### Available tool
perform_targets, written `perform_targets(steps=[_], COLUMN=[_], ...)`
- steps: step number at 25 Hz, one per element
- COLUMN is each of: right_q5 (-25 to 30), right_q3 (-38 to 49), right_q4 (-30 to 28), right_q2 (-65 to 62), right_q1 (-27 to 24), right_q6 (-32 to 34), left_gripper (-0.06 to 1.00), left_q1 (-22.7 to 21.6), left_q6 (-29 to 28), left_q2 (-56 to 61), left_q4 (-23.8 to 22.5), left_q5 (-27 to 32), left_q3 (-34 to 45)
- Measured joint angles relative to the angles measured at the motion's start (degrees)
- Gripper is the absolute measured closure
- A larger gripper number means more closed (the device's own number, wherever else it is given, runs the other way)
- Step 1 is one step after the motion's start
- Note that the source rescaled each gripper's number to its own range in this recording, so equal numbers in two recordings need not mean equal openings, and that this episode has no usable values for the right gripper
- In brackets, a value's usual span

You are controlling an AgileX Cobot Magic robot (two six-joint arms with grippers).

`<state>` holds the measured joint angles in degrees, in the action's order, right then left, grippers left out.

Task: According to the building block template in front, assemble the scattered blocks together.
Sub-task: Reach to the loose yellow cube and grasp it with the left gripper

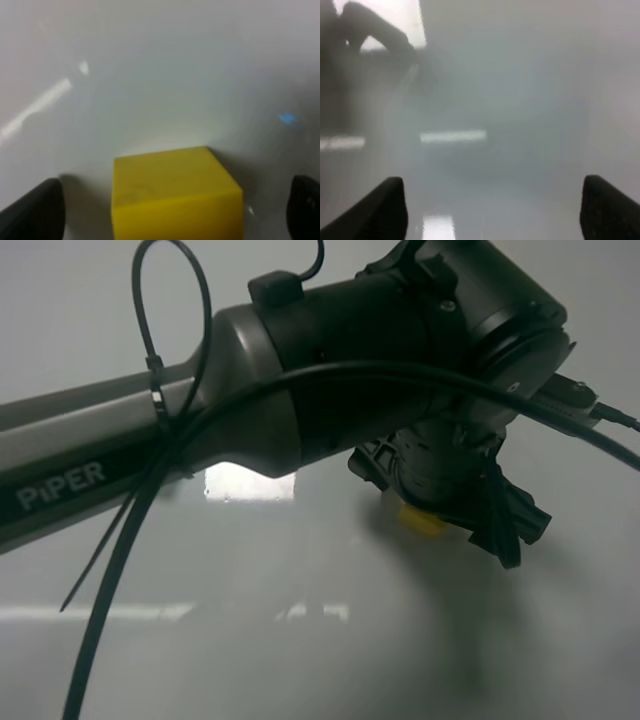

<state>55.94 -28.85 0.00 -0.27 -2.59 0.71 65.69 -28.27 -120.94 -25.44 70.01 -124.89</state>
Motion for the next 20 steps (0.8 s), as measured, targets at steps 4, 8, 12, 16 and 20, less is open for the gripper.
perform_targets(steps=[4,8,12,16,20], right_q5=[0.0,0.0,0.0,0.0,0.0], right_q3=[0.0,0.0,0.0,0.0,0.0], right_q4=[0.0,0.0,0.0,0.0,0.0], right_q2=[0.0,0.0,0.0,0.0,0.0], right_q1=[0.0,0.0,0.0,0.0,0.0], right_q6=[0.0,0.0,0.0,0.0,0.0], left_gripper=[0.04,0.22,0.38,0.63,0.94], left_q1=[0.0,0.0,0.0,0.0,0.0], left_q6=[-0.1,-0.1,-0.2,-0.3,-1.2], left_q2=[-0.3,-0.3,-0.6,-0.9,-1.1], left_q4=[-0.4,-1.7,-1.7,-1.7,-1.7], left_q5=[0.0,-0.1,-0.1,-0.1,-0.1], left_q3=[0.0,0.0,-0.1,-0.1,-0.2])
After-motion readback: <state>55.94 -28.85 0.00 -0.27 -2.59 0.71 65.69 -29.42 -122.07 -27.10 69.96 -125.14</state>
